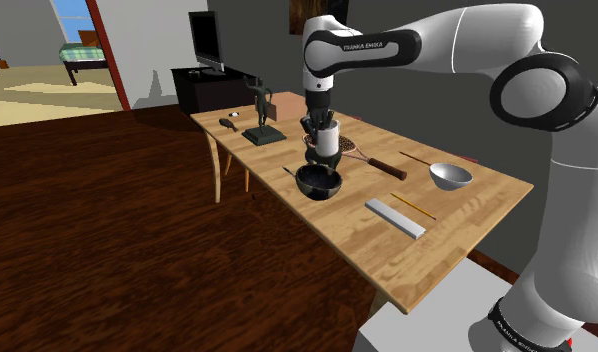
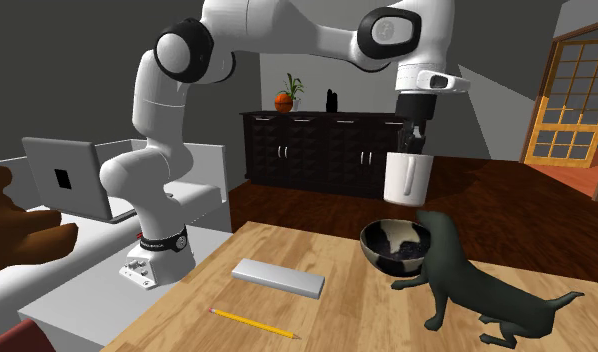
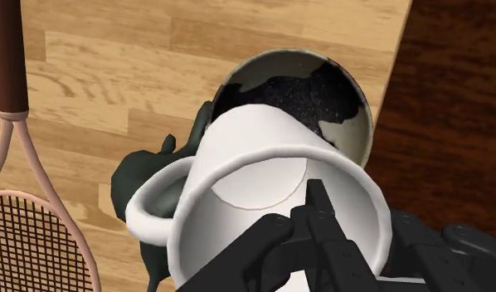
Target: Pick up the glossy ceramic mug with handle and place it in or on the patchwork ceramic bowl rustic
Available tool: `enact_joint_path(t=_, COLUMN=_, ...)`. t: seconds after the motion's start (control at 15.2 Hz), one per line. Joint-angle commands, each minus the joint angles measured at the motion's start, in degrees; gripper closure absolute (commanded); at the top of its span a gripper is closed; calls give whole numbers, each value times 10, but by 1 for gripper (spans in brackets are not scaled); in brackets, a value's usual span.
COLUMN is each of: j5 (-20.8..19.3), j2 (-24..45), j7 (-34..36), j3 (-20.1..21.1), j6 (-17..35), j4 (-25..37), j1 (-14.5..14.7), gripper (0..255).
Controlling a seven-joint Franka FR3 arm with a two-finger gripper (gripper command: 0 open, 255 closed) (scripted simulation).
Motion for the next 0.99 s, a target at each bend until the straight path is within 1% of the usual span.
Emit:
enact_joint_path(t=0.0, j5=-1, j2=4, j7=2, j3=-2, j6=16, j4=-18, j1=-2, gripper=255)
enact_joint_path(t=0.66, j5=-4, j2=8, j7=6, j3=-2, j6=91, j4=-90, j1=-5, gripper=255)
enact_joint_path(t=0.92, j5=-4, j2=9, j7=6, j3=-2, j6=94, j4=-92, j1=-5, gripper=255)
